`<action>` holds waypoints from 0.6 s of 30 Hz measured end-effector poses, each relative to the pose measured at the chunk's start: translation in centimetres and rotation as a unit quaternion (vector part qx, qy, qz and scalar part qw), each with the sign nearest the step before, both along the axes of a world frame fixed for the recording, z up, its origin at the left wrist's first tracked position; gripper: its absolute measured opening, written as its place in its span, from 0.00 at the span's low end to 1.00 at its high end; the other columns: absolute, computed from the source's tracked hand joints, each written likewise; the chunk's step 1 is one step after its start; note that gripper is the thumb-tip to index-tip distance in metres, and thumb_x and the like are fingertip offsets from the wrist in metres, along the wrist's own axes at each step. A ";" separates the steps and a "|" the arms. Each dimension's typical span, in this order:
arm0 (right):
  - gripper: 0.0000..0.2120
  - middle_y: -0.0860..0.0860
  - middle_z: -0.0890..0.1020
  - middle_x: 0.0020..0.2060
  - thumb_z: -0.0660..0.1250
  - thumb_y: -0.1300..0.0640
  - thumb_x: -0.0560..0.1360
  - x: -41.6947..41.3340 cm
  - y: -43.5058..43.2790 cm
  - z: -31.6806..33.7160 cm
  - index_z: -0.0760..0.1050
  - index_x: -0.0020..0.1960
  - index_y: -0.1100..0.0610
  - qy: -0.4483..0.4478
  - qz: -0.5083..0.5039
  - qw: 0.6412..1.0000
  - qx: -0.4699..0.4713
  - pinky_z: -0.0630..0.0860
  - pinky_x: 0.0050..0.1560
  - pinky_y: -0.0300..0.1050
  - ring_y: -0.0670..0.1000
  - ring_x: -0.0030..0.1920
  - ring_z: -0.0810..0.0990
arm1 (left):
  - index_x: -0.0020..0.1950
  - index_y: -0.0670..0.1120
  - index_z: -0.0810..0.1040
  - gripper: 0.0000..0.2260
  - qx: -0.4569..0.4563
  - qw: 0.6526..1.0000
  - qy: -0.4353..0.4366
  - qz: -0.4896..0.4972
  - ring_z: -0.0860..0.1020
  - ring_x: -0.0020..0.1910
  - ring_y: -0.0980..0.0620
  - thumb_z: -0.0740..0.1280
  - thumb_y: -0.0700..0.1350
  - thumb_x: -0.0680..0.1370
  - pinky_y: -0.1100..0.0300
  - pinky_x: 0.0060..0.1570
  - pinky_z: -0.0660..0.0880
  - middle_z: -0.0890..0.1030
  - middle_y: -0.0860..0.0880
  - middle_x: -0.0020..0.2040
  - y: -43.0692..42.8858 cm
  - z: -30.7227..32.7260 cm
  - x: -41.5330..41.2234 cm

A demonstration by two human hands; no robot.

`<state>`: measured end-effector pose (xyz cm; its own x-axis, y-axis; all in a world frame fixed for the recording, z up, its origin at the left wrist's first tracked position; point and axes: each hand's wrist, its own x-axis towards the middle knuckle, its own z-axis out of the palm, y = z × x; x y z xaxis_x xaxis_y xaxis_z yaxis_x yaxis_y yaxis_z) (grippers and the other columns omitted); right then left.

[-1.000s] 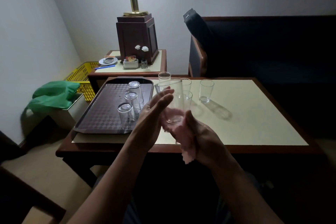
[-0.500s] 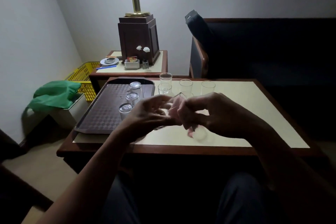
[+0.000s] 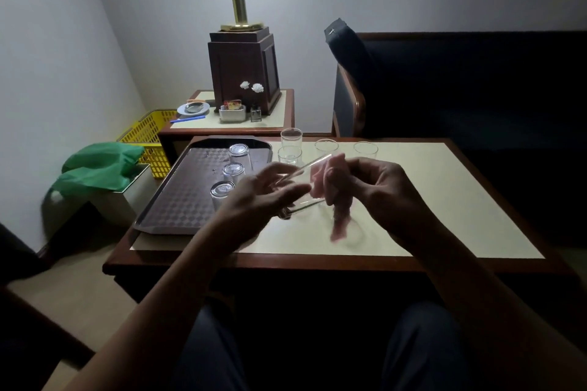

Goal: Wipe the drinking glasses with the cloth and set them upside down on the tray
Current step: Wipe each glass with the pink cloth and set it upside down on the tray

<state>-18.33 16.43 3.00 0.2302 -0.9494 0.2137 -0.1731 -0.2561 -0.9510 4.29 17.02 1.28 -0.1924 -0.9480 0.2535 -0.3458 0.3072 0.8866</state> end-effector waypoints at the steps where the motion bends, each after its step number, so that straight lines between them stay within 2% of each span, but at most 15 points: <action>1: 0.10 0.51 0.89 0.47 0.71 0.52 0.81 0.0 -0.3 -0.2 0.85 0.54 0.58 -0.004 -0.009 1.000 0.025 0.79 0.55 0.44 0.48 0.50 0.87 | 0.64 0.50 0.79 0.20 -0.131 0.984 -0.109 0.043 0.82 0.47 0.63 0.78 0.50 0.75 0.72 0.45 0.77 0.83 0.54 0.55 -0.1 -0.3 0.2; 2: 0.10 0.51 0.89 0.48 0.71 0.52 0.81 0.0 -0.5 -0.4 0.85 0.55 0.58 -0.008 -0.013 0.999 0.051 0.77 0.56 0.45 0.48 0.51 0.87 | 0.65 0.51 0.79 0.24 -0.241 0.950 -0.190 0.055 0.81 0.53 0.62 0.81 0.51 0.72 0.72 0.50 0.76 0.82 0.56 0.59 -0.6 -0.9 0.4; 3: 0.11 0.52 0.89 0.49 0.70 0.52 0.82 -0.1 -0.6 -0.6 0.85 0.55 0.59 -0.015 -0.011 0.997 0.075 0.77 0.58 0.47 0.49 0.53 0.87 | 0.66 0.51 0.79 0.27 -0.298 0.925 -0.232 0.050 0.79 0.57 0.60 0.82 0.52 0.70 0.69 0.55 0.75 0.81 0.55 0.62 -0.8 -1.4 0.4; 4: 0.11 0.54 0.89 0.49 0.69 0.53 0.82 -0.2 -0.6 -0.7 0.85 0.55 0.60 -0.025 -0.003 0.996 0.089 0.77 0.60 0.49 0.51 0.54 0.87 | 0.67 0.52 0.79 0.29 -0.297 0.926 -0.230 0.044 0.78 0.59 0.59 0.83 0.53 0.69 0.67 0.57 0.76 0.80 0.54 0.64 -0.9 -1.7 0.3; 6: 0.10 0.56 0.89 0.48 0.67 0.56 0.83 -0.4 -0.4 -0.9 0.84 0.55 0.62 -0.041 0.012 0.996 0.075 0.80 0.57 0.48 0.52 0.52 0.87 | 0.71 0.56 0.74 0.33 -0.173 0.973 -0.148 0.034 0.81 0.55 0.60 0.80 0.59 0.68 0.66 0.53 0.79 0.80 0.54 0.64 -0.6 -1.6 0.2; 7: 0.09 0.54 0.89 0.46 0.67 0.58 0.83 -0.4 -0.4 -0.9 0.84 0.55 0.61 -0.041 0.012 0.998 0.055 0.81 0.52 0.45 0.50 0.48 0.87 | 0.71 0.56 0.73 0.33 -0.039 0.998 -0.053 0.008 0.84 0.51 0.59 0.78 0.60 0.69 0.65 0.50 0.81 0.81 0.52 0.64 -0.2 -0.8 0.0; 8: 0.07 0.52 0.88 0.44 0.67 0.60 0.83 -0.4 -0.3 -0.9 0.84 0.55 0.59 -0.037 0.006 0.999 0.038 0.80 0.47 0.43 0.48 0.45 0.87 | 0.71 0.53 0.73 0.30 0.114 0.991 0.054 -0.043 0.85 0.48 0.55 0.76 0.57 0.71 0.63 0.48 0.83 0.82 0.47 0.62 0.0 -0.2 -0.1; 9: 0.06 0.51 0.88 0.44 0.68 0.61 0.83 -0.4 -0.3 -0.9 0.84 0.55 0.57 -0.033 0.001 0.999 0.027 0.80 0.45 0.43 0.47 0.43 0.86 | 0.69 0.49 0.75 0.25 0.206 0.968 0.126 -0.064 0.86 0.45 0.52 0.74 0.53 0.74 0.62 0.46 0.83 0.83 0.44 0.60 -0.1 0.1 0.1; 10: 0.06 0.50 0.89 0.45 0.69 0.61 0.82 -0.4 -0.4 -0.9 0.84 0.55 0.55 -0.025 0.000 0.999 0.020 0.81 0.46 0.44 0.48 0.44 0.86 | 0.68 0.46 0.77 0.21 0.216 0.963 0.145 -0.067 0.86 0.43 0.52 0.73 0.49 0.76 0.62 0.46 0.83 0.84 0.43 0.57 -0.3 0.0 0.4; 11: 0.06 0.50 0.89 0.46 0.69 0.60 0.82 -0.2 -0.5 -0.9 0.85 0.55 0.55 -0.013 0.001 1.000 0.017 0.82 0.49 0.46 0.49 0.46 0.87 | 0.67 0.46 0.78 0.20 0.169 0.977 0.120 -0.057 0.85 0.43 0.55 0.74 0.46 0.76 0.65 0.45 0.82 0.84 0.45 0.56 -0.3 -0.1 0.5; 12: 0.05 0.50 0.89 0.46 0.70 0.59 0.82 -0.1 -0.5 -0.8 0.85 0.55 0.55 0.003 0.001 1.000 0.015 0.83 0.52 0.47 0.50 0.48 0.87 | 0.68 0.46 0.78 0.22 0.066 0.996 0.043 -0.031 0.84 0.44 0.59 0.77 0.44 0.75 0.68 0.46 0.80 0.84 0.47 0.57 -0.2 -0.5 0.7; 13: 0.05 0.50 0.89 0.47 0.70 0.57 0.81 0.1 -0.6 -0.9 0.85 0.54 0.54 0.011 -0.003 1.000 0.019 0.82 0.55 0.47 0.50 0.49 0.88 | 0.68 0.48 0.78 0.25 -0.070 0.995 -0.069 0.012 0.83 0.47 0.63 0.80 0.45 0.73 0.70 0.48 0.79 0.84 0.50 0.59 -0.3 -0.8 0.8; 15: 0.06 0.50 0.89 0.48 0.71 0.55 0.81 0.5 -1.0 -1.2 0.85 0.53 0.54 -0.003 -0.013 0.998 0.059 0.78 0.56 0.45 0.50 0.52 0.87 | 0.68 0.49 0.77 0.29 -0.304 0.923 -0.229 0.065 0.79 0.55 0.60 0.82 0.43 0.70 0.64 0.56 0.78 0.81 0.50 0.63 -0.7 -2.1 0.9; 17: 0.09 0.54 0.89 0.49 0.70 0.53 0.81 0.8 -1.3 -1.4 0.85 0.54 0.57 -0.042 -0.011 0.992 0.115 0.74 0.54 0.44 0.50 0.54 0.86 | 0.70 0.50 0.74 0.31 -0.382 0.876 -0.286 0.067 0.77 0.62 0.49 0.80 0.40 0.70 0.53 0.61 0.78 0.78 0.47 0.66 -0.9 -2.9 0.7; 18: 0.10 0.56 0.89 0.49 0.70 0.53 0.81 0.9 -1.4 -1.5 0.85 0.54 0.58 -0.060 -0.008 0.989 0.134 0.74 0.54 0.45 0.50 0.54 0.86 | 0.71 0.51 0.73 0.31 -0.383 0.876 -0.287 0.065 0.77 0.63 0.46 0.80 0.40 0.71 0.50 0.62 0.77 0.78 0.47 0.67 -0.7 -3.0 0.6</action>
